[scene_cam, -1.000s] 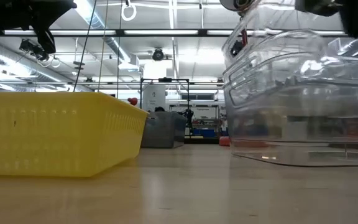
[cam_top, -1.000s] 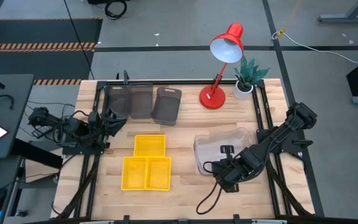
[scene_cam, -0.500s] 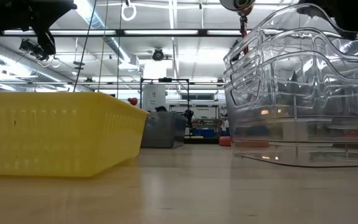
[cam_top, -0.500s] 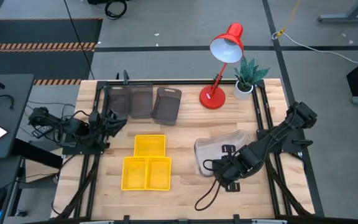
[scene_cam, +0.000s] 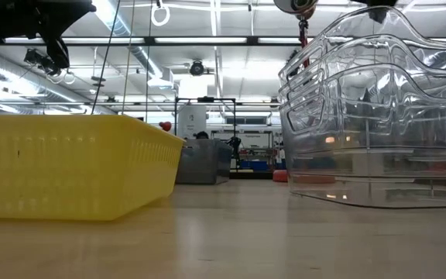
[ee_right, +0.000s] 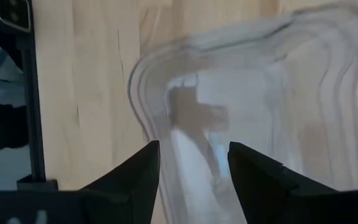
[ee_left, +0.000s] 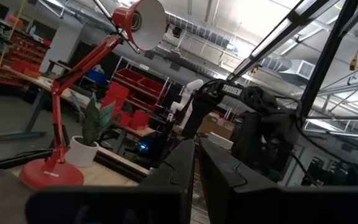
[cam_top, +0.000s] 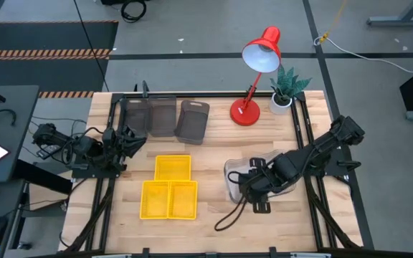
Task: Stack baskets by color
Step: Stack the bottom left yellow bin on top of the bottom right yellow bin
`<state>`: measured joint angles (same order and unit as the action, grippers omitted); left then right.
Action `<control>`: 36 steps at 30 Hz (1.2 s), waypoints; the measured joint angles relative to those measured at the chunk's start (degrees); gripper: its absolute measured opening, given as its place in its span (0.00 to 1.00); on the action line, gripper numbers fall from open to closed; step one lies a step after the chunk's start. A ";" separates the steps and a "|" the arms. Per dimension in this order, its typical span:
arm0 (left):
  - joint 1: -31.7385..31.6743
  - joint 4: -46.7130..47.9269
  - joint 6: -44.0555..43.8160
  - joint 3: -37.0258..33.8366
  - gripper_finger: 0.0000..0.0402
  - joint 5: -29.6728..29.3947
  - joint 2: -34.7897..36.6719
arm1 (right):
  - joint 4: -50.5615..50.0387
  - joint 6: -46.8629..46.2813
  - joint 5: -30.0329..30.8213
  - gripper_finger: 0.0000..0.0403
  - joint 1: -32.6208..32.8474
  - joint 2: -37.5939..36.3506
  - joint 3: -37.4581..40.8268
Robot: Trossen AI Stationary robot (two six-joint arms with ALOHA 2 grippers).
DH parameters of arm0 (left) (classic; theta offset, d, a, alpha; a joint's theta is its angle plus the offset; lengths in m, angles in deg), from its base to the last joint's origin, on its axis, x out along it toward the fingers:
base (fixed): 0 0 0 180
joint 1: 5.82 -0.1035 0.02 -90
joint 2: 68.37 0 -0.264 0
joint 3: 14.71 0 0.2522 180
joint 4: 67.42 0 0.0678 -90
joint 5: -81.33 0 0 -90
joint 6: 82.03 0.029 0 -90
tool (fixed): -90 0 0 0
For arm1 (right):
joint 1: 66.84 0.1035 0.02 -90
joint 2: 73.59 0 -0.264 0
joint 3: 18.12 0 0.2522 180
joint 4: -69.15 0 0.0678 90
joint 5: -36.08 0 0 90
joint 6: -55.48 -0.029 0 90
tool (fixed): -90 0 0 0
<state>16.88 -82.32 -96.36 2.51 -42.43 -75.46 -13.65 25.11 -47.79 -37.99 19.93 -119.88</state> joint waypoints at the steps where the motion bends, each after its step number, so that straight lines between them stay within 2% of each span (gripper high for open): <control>1: 0.00 0.00 0.01 0.00 0.07 0.00 0.00 | 0.02 0.38 0.00 0.48 -0.48 0.00 -0.52; 7: 0.00 0.85 -0.87 0.00 0.09 0.27 0.00 | 2.61 3.24 0.20 0.48 -3.36 0.00 -4.35; 12: 0.00 5.65 -3.40 0.02 0.08 3.57 -0.02 | 5.50 7.77 0.57 0.48 -5.68 0.00 -8.23; 17: 0.00 7.47 -4.84 0.02 0.07 8.79 -0.02 | 9.46 12.78 7.84 0.48 -6.52 0.00 -8.76; 22: -0.02 6.96 -7.38 0.02 0.06 14.25 -0.02 | 13.02 16.47 11.19 0.48 -6.33 -0.13 -6.56; 27: 0.00 7.21 -2.56 0.02 0.04 16.76 -0.02 | 16.58 19.58 11.82 0.48 -6.33 -1.45 -3.14; 32: 0.02 9.21 2.41 0.02 0.04 21.08 0.00 | 22.56 21.91 11.88 0.48 -6.16 -6.14 3.82; 36: 0.02 11.87 -1.86 0.02 0.05 23.54 -0.04 | 31.32 24.21 13.70 0.48 -6.38 -11.06 10.86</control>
<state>16.90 -70.45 -98.22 2.54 -18.89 -75.50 17.67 49.32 -34.09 -44.38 8.86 -109.01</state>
